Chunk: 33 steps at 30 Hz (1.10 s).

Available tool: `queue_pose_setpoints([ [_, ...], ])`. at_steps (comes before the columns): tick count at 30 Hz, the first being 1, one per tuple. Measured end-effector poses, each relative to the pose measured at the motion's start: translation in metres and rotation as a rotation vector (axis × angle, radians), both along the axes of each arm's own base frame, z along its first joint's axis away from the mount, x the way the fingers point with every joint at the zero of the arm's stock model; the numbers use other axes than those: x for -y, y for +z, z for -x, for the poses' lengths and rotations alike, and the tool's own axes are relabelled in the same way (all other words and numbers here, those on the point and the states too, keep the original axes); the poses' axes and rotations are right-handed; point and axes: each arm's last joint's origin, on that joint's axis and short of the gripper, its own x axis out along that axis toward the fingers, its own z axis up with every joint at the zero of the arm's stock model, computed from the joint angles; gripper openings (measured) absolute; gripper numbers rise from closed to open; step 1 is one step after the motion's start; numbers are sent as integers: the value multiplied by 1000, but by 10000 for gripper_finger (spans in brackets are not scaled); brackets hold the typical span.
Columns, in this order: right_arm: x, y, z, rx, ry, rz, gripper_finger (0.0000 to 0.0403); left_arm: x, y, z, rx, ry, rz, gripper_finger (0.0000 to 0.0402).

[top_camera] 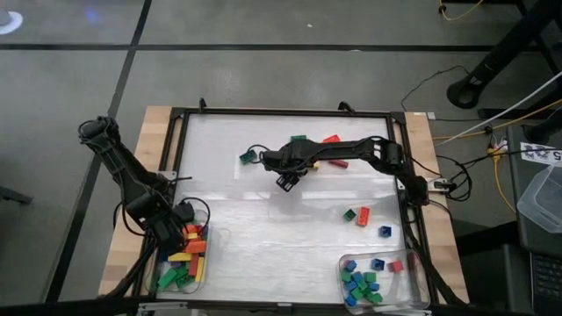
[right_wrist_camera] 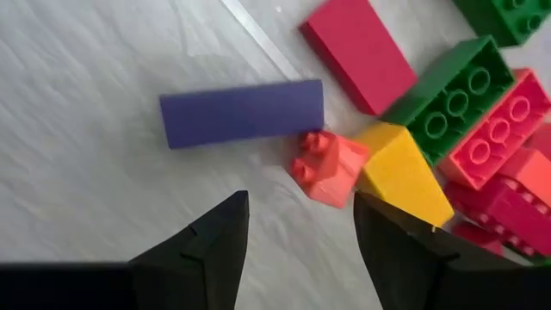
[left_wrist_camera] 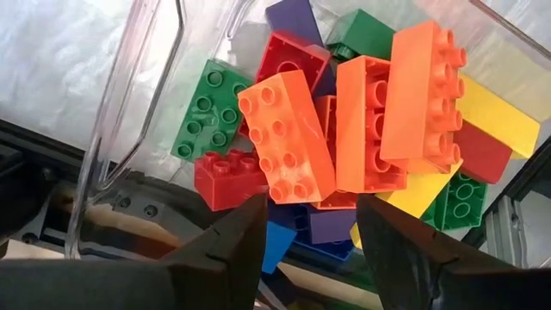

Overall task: Sort blocks by size
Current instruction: Put the small orange game piece into the right transparent bin

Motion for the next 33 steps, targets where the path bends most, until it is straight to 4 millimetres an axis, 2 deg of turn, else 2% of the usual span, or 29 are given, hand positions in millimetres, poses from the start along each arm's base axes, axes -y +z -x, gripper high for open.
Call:
queue_pose_setpoints([
  [13, 1, -4, 0, -10, -46, -1, 209, 0, 0, 0, 5, -28, -4, 168],
  [27, 9, -28, -2, -79, -90, -6, 209, 0, 0, 0, 9, -37, -4, 168],
  [33, 12, -29, -4, -52, -96, 5, 209, 0, 0, 0, 12, -45, -8, 168],
])
